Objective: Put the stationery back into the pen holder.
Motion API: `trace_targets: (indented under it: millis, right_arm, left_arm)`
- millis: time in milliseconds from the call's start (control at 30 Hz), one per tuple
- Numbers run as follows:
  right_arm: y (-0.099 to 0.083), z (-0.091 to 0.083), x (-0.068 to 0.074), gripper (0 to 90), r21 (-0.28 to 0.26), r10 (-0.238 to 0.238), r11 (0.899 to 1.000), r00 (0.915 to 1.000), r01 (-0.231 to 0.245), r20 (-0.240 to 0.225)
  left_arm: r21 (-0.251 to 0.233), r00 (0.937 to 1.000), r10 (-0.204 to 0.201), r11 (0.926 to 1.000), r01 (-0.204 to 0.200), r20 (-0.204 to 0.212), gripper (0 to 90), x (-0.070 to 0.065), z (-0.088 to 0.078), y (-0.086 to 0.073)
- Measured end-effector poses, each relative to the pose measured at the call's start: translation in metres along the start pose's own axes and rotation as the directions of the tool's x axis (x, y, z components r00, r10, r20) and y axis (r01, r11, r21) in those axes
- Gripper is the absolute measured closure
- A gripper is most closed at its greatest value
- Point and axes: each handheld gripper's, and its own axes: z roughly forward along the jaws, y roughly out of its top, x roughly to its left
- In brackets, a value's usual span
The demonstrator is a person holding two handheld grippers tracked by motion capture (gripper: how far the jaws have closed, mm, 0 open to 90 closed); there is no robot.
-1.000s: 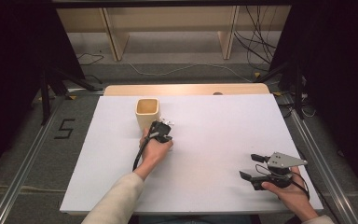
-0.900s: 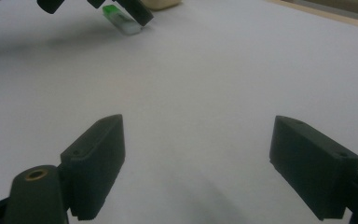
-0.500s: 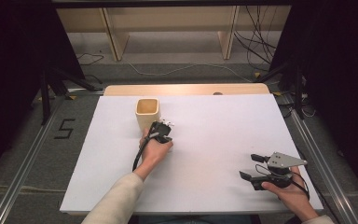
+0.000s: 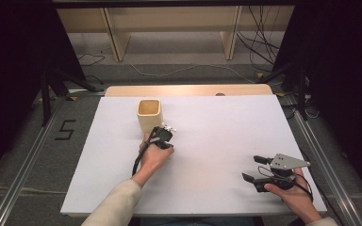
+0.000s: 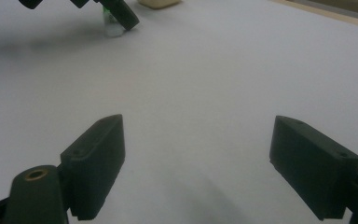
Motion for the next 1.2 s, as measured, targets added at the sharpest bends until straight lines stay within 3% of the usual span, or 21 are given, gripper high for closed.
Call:
trace_targets:
  millis: [333,700,1200]
  right_arm:
    - [0.0,0.0,0.0,18.8,0.003,0.0,1.0,1.0,0.0,0.0]
    - [0.0,0.0,0.001,18.8,0.004,0.001,1.0,1.0,-0.001,0.001]
    - [0.0,0.0,0.001,18.8,0.006,0.0,1.0,1.0,0.0,0.001]
  left_arm:
    - [0.038,0.9989,0.031,0.9987,-0.032,0.034,89.9,-0.006,-0.013,-0.017]
    - [0.072,0.9969,0.032,0.9967,-0.037,0.072,89.9,-0.006,-0.033,-0.043]
    - [0.091,0.9994,0.019,0.9957,-0.021,0.028,89.9,0.008,-0.059,-0.073]
